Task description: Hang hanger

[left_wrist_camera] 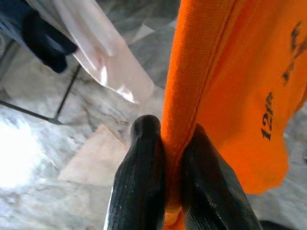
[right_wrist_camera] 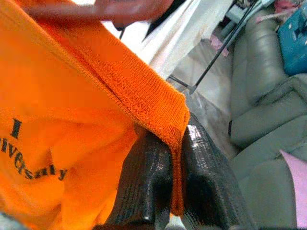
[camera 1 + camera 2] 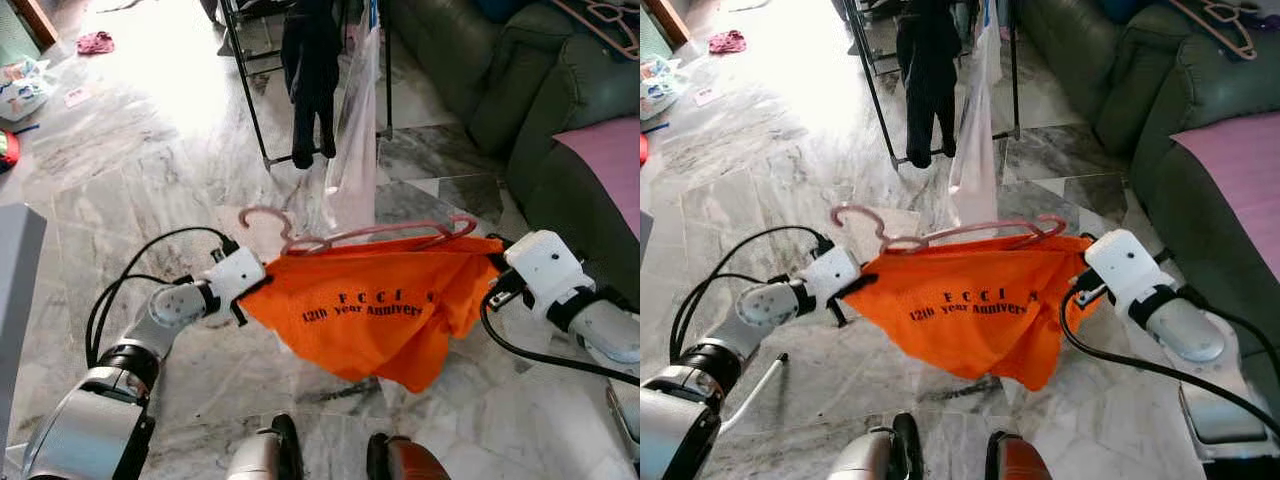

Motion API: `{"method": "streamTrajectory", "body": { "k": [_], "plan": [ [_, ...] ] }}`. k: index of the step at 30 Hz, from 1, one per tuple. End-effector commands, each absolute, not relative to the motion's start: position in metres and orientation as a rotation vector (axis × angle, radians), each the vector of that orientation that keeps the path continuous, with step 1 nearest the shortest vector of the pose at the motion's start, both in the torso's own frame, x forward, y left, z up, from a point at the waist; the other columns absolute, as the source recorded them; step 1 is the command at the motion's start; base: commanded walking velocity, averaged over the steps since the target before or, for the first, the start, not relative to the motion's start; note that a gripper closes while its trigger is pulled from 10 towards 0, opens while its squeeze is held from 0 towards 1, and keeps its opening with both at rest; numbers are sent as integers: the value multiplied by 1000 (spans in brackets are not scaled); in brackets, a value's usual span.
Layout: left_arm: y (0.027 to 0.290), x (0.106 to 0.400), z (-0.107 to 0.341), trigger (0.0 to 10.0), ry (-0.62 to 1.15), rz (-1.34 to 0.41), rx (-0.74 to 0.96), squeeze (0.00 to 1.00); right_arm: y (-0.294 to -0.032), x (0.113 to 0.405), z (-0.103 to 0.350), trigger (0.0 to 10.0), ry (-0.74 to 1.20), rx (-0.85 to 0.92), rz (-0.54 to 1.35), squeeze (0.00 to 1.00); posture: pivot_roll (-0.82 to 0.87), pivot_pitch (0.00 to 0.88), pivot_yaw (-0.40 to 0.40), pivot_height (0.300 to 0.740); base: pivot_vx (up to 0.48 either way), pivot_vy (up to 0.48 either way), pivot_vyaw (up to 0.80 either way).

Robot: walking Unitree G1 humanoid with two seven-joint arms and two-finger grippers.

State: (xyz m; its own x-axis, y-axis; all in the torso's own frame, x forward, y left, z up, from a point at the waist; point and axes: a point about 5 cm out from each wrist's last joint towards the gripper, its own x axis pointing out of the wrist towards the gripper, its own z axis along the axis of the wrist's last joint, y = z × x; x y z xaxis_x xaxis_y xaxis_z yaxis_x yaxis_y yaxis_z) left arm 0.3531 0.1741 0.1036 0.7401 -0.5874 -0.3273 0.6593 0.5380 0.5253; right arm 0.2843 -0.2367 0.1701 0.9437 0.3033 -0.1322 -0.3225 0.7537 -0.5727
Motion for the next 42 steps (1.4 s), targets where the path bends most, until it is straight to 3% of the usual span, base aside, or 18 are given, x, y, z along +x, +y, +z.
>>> {"method": "streamTrajectory", "body": {
  "k": [1, 9, 12, 28, 31, 42],
  "plan": [
    [200, 348, 98, 0, 173, -662, 662, 0, -254, 283, 177, 0, 36, -626, 239, 0, -147, 265, 108, 740, 0, 0, 0],
    [203, 344, 96, 0, 169, -694, 653, 0, -294, 288, 179, 0, 105, -605, -75, 0, -146, 264, 109, 740, 0, 0, 0],
    [206, 340, 91, 0, 189, -710, 665, 0, -303, 289, 196, 0, 22, -594, -160, 0, -144, 265, 109, 740, 0, 0, 0],
    [218, 326, 72, 0, 284, -706, 698, 0, -295, 288, 285, 0, -199, -719, -198, 0, -159, 268, 109, 740, 0, 0, 0],
    [218, 325, 70, 0, 295, -711, 704, 0, -290, 289, 290, 0, -211, -745, -180, 0, -159, 268, 109, 740, 0, 0, 0],
    [210, 324, 65, 0, 309, -752, 734, 0, -254, 302, 280, 0, -191, -1101, -16, 0, -166, 272, 110, 740, 0, 0, 0]
  ]
}}
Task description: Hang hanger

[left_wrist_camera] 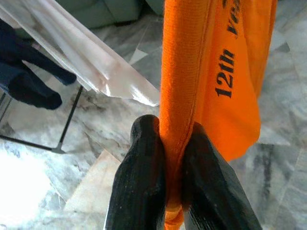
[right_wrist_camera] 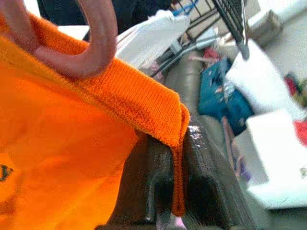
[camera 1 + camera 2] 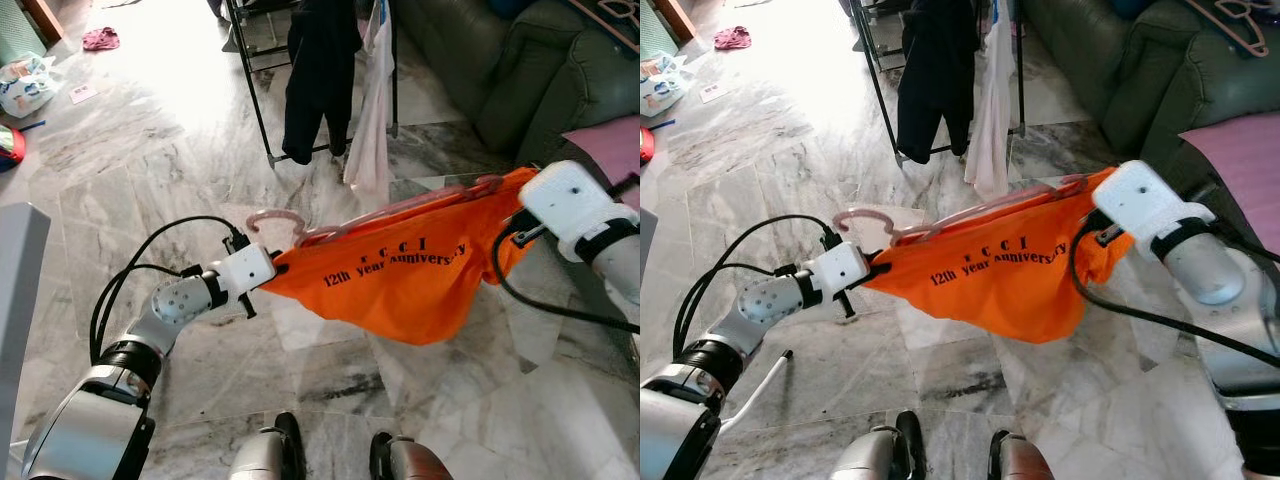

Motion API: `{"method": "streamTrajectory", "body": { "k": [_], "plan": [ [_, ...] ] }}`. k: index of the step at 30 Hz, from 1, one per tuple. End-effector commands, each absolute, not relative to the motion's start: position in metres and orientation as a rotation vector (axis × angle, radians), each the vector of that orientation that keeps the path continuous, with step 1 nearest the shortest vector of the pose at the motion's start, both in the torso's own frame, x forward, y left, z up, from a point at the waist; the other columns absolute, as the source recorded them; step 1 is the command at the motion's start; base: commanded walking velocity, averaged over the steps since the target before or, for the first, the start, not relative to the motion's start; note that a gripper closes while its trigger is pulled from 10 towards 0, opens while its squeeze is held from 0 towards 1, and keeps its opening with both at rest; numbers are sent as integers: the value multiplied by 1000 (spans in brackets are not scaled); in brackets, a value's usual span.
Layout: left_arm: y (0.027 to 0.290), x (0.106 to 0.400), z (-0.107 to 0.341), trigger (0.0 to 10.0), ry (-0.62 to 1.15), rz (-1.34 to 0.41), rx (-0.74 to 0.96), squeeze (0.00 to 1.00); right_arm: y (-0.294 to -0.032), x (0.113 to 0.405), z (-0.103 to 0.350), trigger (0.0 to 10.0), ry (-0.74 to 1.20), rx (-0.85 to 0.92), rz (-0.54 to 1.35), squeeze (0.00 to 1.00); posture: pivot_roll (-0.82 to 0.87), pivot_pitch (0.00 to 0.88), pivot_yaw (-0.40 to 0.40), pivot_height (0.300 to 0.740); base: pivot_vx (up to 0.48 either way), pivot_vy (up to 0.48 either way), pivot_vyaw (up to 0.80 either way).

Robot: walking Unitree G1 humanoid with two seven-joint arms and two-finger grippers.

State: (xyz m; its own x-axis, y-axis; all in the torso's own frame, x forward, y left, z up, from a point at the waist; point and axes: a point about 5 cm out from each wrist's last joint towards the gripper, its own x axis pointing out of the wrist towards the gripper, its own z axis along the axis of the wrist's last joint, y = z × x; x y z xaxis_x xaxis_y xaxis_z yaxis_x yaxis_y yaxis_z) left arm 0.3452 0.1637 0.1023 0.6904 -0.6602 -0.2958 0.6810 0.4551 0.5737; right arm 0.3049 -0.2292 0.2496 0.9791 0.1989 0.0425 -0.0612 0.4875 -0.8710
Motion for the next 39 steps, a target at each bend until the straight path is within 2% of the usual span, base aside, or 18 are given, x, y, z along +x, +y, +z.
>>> {"method": "streamTrajectory", "body": {
  "k": [1, 7, 11, 14, 26, 32, 33, 34, 35, 39],
  "plan": [
    [208, 324, 64, 0, 304, -757, 729, 0, -249, 305, 274, 0, -175, -1156, 16, 0, -164, 271, 108, 740, 0, 0, 0],
    [201, 325, 65, 0, 286, -775, 728, 0, -239, 309, 248, 0, -104, -1351, 142, 0, -158, 271, 106, 740, 0, 0, 0],
    [199, 324, 63, 0, 301, -801, 771, 0, -240, 309, 235, 0, -65, -1379, 179, 0, -154, 272, 104, 740, 0, 0, 0],
    [203, 318, 55, 0, 353, -832, 842, 0, -249, 309, 237, 0, -54, -1387, 133, 0, -153, 272, 106, 740, 0, 0, 0],
    [223, 303, 38, 0, 483, -837, 902, 0, -273, 308, 254, 0, -68, -1516, 22, 0, -158, 272, 108, 740, 0, 0, 0],
    [224, 302, 37, 0, 484, -829, 892, 0, -273, 310, 254, 0, -78, -1445, 2, 0, -157, 273, 104, 740, 0, 0, 0],
    [223, 304, 38, 0, 473, -813, 874, 0, -272, 310, 247, 4039, -64, -1381, 11, 0, -157, 273, 104, 740, 0, 0, 0],
    [223, 304, 38, 0, 473, -813, 874, 0, -272, 310, 247, 4039, -64, -1381, 11, 0, -157, 273, 104, 740, 0, 0, 0],
    [220, 309, 43, 0, 440, -769, 822, 0, -273, 310, 226, 10000, -11, -1277, 39, 0, -151, 272, 100, 740, 0, 0, 0],
    [216, 314, 49, 0, 397, -741, 784, 0, -273, 305, 197, 10000, 59, -1173, 76, 0, -145, 272, 100, 740, 0, 0, 0]
  ]
}}
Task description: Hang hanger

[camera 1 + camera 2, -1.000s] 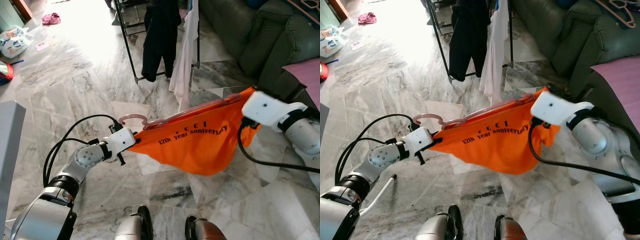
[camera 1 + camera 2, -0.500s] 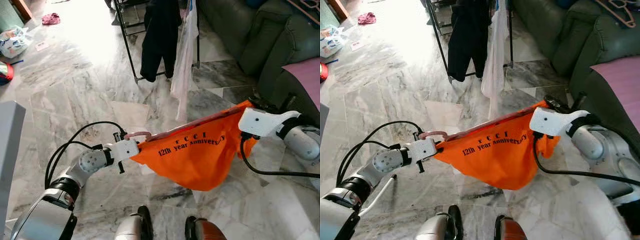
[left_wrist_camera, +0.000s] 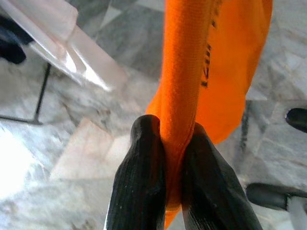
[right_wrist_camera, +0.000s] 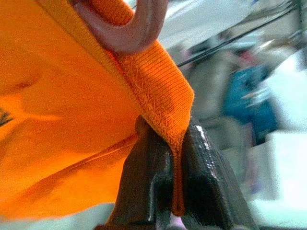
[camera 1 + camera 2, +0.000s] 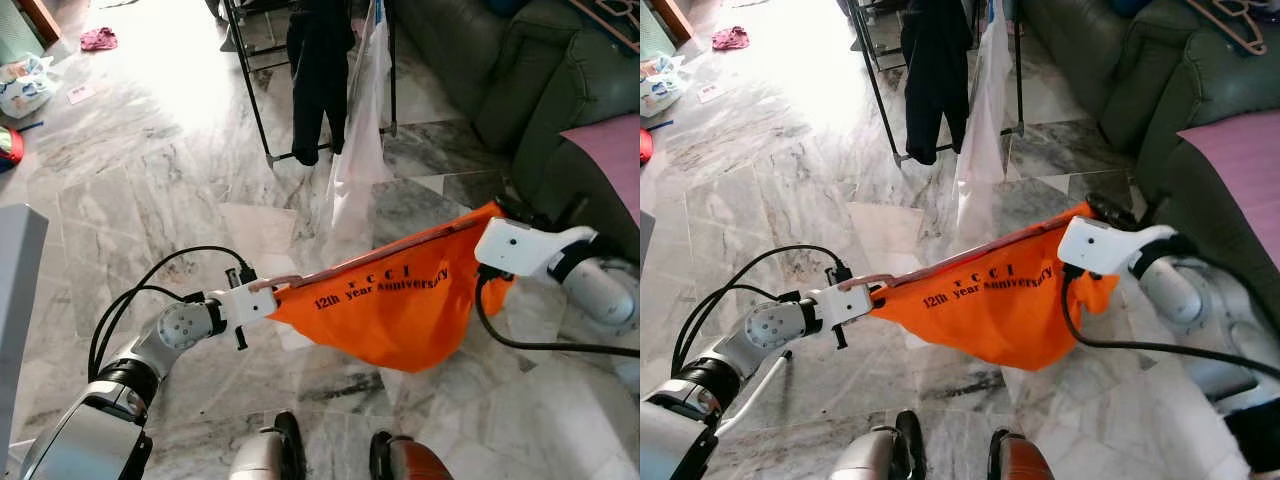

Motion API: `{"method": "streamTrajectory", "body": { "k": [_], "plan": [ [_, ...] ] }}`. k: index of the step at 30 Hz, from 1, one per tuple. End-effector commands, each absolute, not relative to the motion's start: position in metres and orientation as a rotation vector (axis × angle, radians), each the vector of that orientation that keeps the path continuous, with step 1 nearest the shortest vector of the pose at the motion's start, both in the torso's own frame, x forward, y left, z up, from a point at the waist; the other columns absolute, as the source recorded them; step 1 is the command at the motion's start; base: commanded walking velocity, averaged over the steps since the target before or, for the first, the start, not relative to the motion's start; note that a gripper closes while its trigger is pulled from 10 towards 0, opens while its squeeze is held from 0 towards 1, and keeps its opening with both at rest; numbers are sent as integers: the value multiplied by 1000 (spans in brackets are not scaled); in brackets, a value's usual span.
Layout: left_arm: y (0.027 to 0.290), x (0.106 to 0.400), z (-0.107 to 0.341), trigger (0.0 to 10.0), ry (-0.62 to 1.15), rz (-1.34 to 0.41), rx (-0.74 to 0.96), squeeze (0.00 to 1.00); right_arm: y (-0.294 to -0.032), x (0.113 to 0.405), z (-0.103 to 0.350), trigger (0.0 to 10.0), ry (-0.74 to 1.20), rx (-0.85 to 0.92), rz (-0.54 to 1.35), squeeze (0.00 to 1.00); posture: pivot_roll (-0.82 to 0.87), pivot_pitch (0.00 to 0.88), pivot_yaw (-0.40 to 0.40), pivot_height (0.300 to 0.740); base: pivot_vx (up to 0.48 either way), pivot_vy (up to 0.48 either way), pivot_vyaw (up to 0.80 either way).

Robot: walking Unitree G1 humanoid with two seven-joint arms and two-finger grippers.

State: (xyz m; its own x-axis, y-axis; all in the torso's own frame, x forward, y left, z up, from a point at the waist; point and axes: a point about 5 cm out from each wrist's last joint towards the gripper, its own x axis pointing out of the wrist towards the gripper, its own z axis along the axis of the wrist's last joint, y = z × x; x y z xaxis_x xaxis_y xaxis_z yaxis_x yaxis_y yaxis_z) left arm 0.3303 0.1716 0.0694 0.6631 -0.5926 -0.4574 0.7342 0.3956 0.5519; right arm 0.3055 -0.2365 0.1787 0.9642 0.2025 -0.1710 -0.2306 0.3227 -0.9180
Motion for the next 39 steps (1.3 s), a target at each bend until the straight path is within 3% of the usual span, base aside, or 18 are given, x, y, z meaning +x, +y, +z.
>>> {"method": "streamTrajectory", "body": {
  "k": [1, 4, 5, 7, 8, 9, 10, 11, 23, 31, 35, 39],
  "plan": [
    [216, 315, 50, 0, 388, -740, 785, 0, -273, 304, 192, 10000, 67, -1155, 84, 0, -145, 272, 100, 740, 0, 0, 0],
    [216, 321, 57, 0, 356, -690, 752, 0, -272, 298, 176, 10000, 102, -1049, 138, 0, -144, 271, 101, 740, 0, 0, 0],
    [216, 324, 60, 0, 345, -675, 740, 0, -273, 297, 172, 10000, 121, -1006, 148, 129, -144, 271, 101, 740, 0, 0, 0],
    [216, 327, 64, 0, 326, -653, 726, 0, -273, 295, 165, 10000, 148, -970, 180, 173, -142, 272, 103, 740, 0, 0, 0],
    [215, 330, 68, 0, 313, -642, 710, 0, -272, 293, 160, 10000, 161, -945, 198, 800, -143, 272, 104, 740, 0, 0, 0],
    [215, 331, 70, 0, 305, -636, 699, 0, -271, 292, 157, 10000, 166, -926, 208, 910, -143, 272, 104, 740, 0, 0, 0],
    [215, 331, 70, 0, 305, -636, 699, 0, -271, 292, 157, 10000, 166, -926, 208, 910, -143, 272, 104, 740, 0, 0, 0],
    [210, 336, 77, 0, 271, -635, 679, 0, -267, 289, 148, 10000, 184, -884, 244, 1000, -139, 275, 104, 740, 0, 0, 0],
    [168, 366, 133, 0, 1, -745, 600, 0, -245, 278, 117, 10000, 258, -703, 449, 1000, -116, 276, 107, 740, 0, 0, 0],
    [133, 369, 178, 0, -175, -1061, 594, 0, -229, 275, 100, 10000, 253, -630, 528, 1000, -76, 270, 117, 740, 0, 0, 0],
    [127, 365, 193, 0, -182, -1238, 689, 0, -230, 277, 97, 10000, 255, -641, 518, 1000, -70, 268, 118, 740, 0, 0, 0],
    [128, 366, 201, 0, -197, -1258, 774, 0, -230, 277, 95, 10000, 258, -651, 522, 1000, -64, 265, 119, 740, 0, 0, 0]
  ]
}}
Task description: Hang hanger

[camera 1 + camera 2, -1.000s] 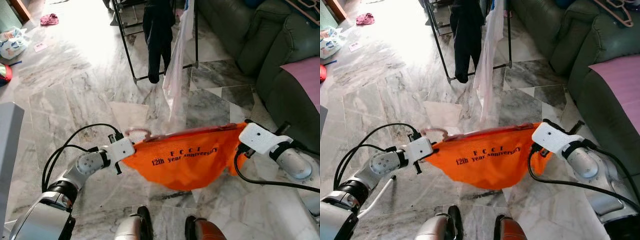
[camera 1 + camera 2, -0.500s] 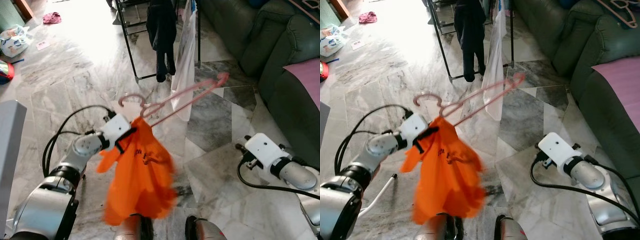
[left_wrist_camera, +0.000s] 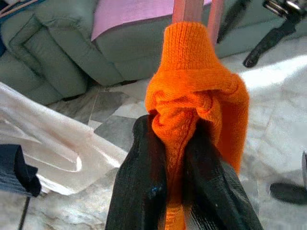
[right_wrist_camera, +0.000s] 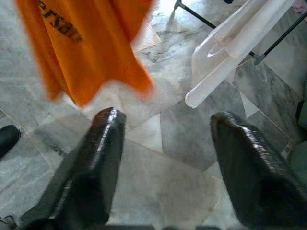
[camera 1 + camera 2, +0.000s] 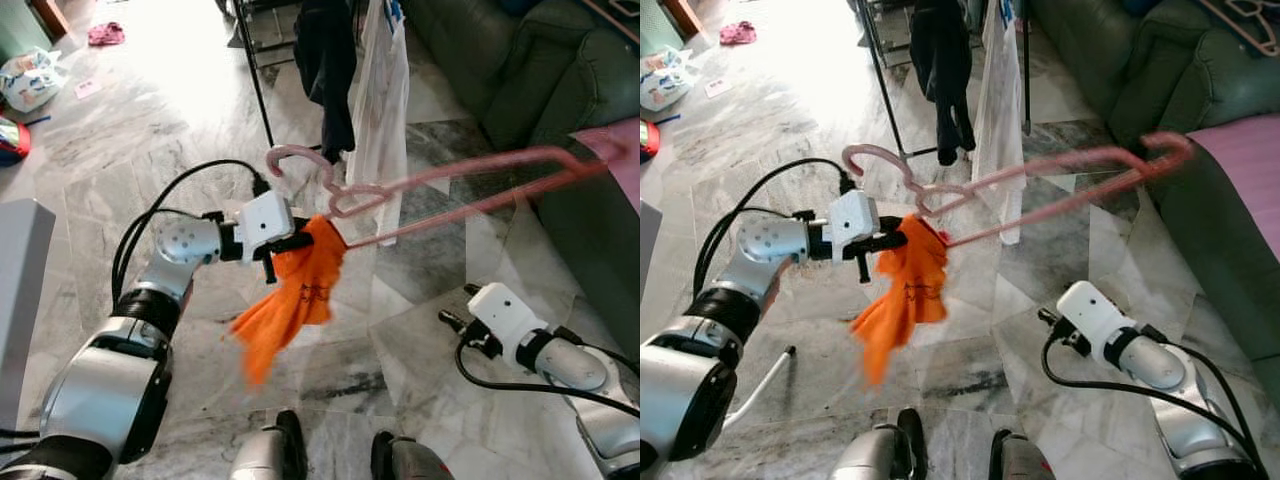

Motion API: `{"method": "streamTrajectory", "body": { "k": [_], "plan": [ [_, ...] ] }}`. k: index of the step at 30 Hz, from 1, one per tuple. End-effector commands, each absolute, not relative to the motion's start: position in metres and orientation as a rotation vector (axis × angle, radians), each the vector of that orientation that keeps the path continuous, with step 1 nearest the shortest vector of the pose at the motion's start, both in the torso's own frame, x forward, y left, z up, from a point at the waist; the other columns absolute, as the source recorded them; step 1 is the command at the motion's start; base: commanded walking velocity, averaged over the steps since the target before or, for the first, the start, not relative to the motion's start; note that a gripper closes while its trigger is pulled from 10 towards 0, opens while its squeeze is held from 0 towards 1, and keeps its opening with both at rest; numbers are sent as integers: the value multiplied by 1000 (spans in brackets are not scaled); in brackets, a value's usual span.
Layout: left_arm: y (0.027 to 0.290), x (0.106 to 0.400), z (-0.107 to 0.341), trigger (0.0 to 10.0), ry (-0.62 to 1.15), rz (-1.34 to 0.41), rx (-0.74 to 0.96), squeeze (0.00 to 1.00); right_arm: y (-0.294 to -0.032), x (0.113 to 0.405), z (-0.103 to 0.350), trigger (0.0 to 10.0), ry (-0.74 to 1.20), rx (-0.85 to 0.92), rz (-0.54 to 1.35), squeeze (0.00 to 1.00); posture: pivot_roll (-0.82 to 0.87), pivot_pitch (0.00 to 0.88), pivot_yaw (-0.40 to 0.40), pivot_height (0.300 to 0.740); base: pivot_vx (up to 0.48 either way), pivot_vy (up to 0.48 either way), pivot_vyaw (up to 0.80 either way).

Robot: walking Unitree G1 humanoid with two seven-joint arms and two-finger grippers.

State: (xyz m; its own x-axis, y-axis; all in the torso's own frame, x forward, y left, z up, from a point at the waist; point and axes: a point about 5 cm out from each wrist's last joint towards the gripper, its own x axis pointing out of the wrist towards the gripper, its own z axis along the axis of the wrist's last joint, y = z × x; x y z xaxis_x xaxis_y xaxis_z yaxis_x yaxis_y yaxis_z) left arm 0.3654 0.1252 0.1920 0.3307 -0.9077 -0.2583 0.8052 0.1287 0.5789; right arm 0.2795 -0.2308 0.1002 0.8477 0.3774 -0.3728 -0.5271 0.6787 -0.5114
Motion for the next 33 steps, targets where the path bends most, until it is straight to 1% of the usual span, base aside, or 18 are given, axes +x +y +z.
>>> {"method": "streamTrajectory", "body": {
  "k": [1, 3, 5, 7, 9, 10, 12, 13, 15, 21, 22, 23, 24, 25, 26, 29, 30, 33],
  "plan": [
    [129, 367, 205, 0, -209, -1249, 793, 0, -231, 277, 95, 10000, 258, -653, 524, 1000, -64, 265, 119, 740, 0, 0, 0],
    [129, 368, 208, 0, -216, -1245, 803, 0, -231, 277, 95, 10000, 257, -655, 525, 1000, -64, 265, 119, 740, 0, 0, 0],
    [130, 371, 221, 0, -279, -1186, 867, 0, -233, 274, 94, 10000, 259, -656, 535, 1000, -66, 263, 122, 740, 0, 0, 0],
    [130, 372, 223, 0, -292, -1177, 869, 0, -233, 273, 94, 10000, 260, -654, 537, 1000, -66, 263, 122, 740, 0, 0, 0],
    [128, 373, 234, 0, -361, -1136, 875, 0, -233, 271, 94, 10000, 260, -638, 565, 1000, -66, 263, 122, 740, 0, 0, 0],
    [128, 373, 234, 0, -361, -1136, 875, 0, -233, 271, 94, 10000, 260, -638, 565, 1000, -66, 263, 122, 740, 0, 0, 0],
    [122, 374, 248, 0, -457, -1092, 876, 0, -233, 269, 96, 10000, 243, -604, 574, 1000, -68, 263, 120, 740, 0, 0, 0],
    [122, 374, 250, 0, -467, -1087, 874, 0, -233, 269, 97, 10000, 241, -601, 573, 1000, -68, 263, 119, 740, 0, 0, 0],
    [117, 374, 257, 0, -511, -1076, 866, 0, -233, 272, 97, 10000, 231, -603, 561, 1000, -68, 263, 119, 740, 0, 0, 0],
    [108, 374, 268, 0, -555, -1067, 861, 0, -229, 282, 99, 10000, 179, -615, 488, 1000, -68, 261, 113, 740, 0, 0, 0],
    [108, 375, 269, 0, -555, -1063, 858, 0, -228, 283, 99, 10000, 168, -607, 471, 933, -68, 261, 113, 740, 0, 0, 0],
    [107, 375, 270, 0, -555, -1060, 855, 0, -227, 284, 99, 10000, 162, -599, 460, 933, -68, 261, 113, 740, 0, 0, 0],
    [107, 376, 271, 0, -557, -1051, 850, 0, -227, 286, 99, 10000, 152, -600, 441, 698, -67, 259, 112, 740, 0, 0, 0],
    [106, 376, 271, 0, -559, -1045, 847, 0, -227, 286, 99, 10000, 145, -602, 428, 698, -67, 259, 113, 740, 0, 0, 0],
    [105, 377, 272, 0, -562, -1033, 837, 0, -225, 289, 99, 10000, 126, -584, 373, 0, -68, 259, 113, 740, 0, 0, 0],
    [102, 378, 273, 0, -558, -1024, 812, 0, -220, 293, 99, 10000, 95, -573, 312, 0, -67, 259, 113, 740, 0, 0, 0],
    [100, 378, 273, 0, -557, -1026, 799, 0, -212, 295, 99, 10000, 68, -561, 285, 0, -67, 259, 114, 740, 0, 0, 0],
    [99, 378, 273, 0, -559, -1027, 798, 0, -203, 296, 98, 10000, 35, -542, 271, 0, -66, 260, 115, 740, 0, 0, 0]
  ]
}}
